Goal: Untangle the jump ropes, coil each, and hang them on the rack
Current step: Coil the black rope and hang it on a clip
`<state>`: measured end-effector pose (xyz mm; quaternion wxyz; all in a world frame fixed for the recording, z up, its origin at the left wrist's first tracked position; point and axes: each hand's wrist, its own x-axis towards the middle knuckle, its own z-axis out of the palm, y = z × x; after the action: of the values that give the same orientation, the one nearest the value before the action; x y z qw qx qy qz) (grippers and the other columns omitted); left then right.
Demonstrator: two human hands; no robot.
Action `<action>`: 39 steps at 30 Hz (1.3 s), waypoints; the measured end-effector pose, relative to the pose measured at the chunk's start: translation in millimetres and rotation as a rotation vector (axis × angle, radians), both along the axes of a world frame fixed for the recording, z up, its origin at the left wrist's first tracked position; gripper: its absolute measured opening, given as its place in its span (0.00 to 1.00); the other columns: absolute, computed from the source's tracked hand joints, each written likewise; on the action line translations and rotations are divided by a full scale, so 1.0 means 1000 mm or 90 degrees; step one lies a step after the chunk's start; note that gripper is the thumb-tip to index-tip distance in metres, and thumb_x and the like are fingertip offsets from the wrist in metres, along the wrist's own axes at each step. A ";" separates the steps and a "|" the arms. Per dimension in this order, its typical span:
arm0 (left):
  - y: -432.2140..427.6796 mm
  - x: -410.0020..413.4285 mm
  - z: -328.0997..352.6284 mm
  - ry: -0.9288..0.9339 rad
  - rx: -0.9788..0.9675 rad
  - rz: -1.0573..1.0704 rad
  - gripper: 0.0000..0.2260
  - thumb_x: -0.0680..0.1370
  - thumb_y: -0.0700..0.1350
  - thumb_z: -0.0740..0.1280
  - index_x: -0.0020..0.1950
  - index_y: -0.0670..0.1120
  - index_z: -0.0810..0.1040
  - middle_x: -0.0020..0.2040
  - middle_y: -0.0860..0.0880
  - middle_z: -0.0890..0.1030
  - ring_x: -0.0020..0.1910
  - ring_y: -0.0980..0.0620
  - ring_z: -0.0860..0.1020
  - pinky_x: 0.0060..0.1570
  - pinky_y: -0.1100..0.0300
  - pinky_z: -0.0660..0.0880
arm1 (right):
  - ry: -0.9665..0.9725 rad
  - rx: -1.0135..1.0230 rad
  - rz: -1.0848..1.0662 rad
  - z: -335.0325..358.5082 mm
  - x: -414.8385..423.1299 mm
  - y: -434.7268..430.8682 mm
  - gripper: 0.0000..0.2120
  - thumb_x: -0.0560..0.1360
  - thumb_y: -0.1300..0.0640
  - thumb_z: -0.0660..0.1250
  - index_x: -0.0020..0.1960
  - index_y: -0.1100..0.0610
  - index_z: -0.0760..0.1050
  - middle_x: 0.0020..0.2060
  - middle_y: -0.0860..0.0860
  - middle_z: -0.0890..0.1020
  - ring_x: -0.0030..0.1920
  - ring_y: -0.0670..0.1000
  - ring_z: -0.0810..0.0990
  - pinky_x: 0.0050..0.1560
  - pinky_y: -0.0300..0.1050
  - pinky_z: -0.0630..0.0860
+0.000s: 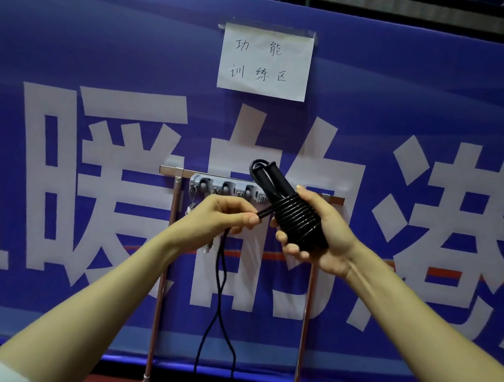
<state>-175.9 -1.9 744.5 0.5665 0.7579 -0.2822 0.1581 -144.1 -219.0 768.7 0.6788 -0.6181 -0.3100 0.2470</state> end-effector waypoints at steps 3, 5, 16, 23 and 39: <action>-0.004 0.004 -0.001 0.003 0.012 -0.023 0.05 0.70 0.51 0.73 0.43 0.52 0.85 0.43 0.48 0.81 0.42 0.49 0.74 0.45 0.60 0.74 | -0.014 -0.014 0.072 -0.004 -0.001 -0.001 0.30 0.74 0.36 0.58 0.50 0.64 0.76 0.32 0.57 0.76 0.24 0.49 0.73 0.19 0.36 0.66; -0.005 0.008 -0.002 -0.012 0.029 -0.025 0.03 0.71 0.47 0.72 0.43 0.52 0.85 0.42 0.48 0.82 0.43 0.49 0.76 0.47 0.57 0.76 | -0.002 -0.038 0.140 -0.005 0.000 -0.003 0.29 0.75 0.36 0.59 0.49 0.64 0.77 0.32 0.56 0.76 0.24 0.49 0.73 0.19 0.36 0.67; -0.021 0.007 0.049 0.070 0.647 -0.032 0.01 0.77 0.39 0.69 0.46 0.43 0.80 0.37 0.52 0.79 0.36 0.61 0.76 0.39 0.69 0.72 | -0.079 -0.493 0.294 0.007 0.006 -0.005 0.35 0.71 0.31 0.64 0.56 0.64 0.74 0.35 0.53 0.77 0.29 0.47 0.74 0.26 0.35 0.70; -0.039 0.006 0.046 -0.129 0.776 0.179 0.07 0.77 0.45 0.69 0.52 0.47 0.84 0.46 0.51 0.83 0.43 0.56 0.78 0.47 0.61 0.75 | -0.354 -0.634 0.028 0.004 0.013 0.003 0.33 0.66 0.30 0.65 0.60 0.53 0.76 0.48 0.61 0.83 0.40 0.57 0.81 0.42 0.51 0.77; -0.040 0.003 0.023 0.491 -0.273 -0.082 0.16 0.80 0.52 0.62 0.46 0.41 0.81 0.35 0.49 0.78 0.31 0.56 0.75 0.32 0.64 0.75 | -1.219 -0.437 -0.631 -0.021 0.045 0.006 0.23 0.73 0.41 0.63 0.62 0.53 0.78 0.37 0.57 0.79 0.33 0.56 0.78 0.22 0.42 0.69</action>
<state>-172.5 -41.6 767.2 0.7835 0.6075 -0.0578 -0.1172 -99.4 -212.7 747.8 -0.0203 -0.7615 -0.3391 -0.5521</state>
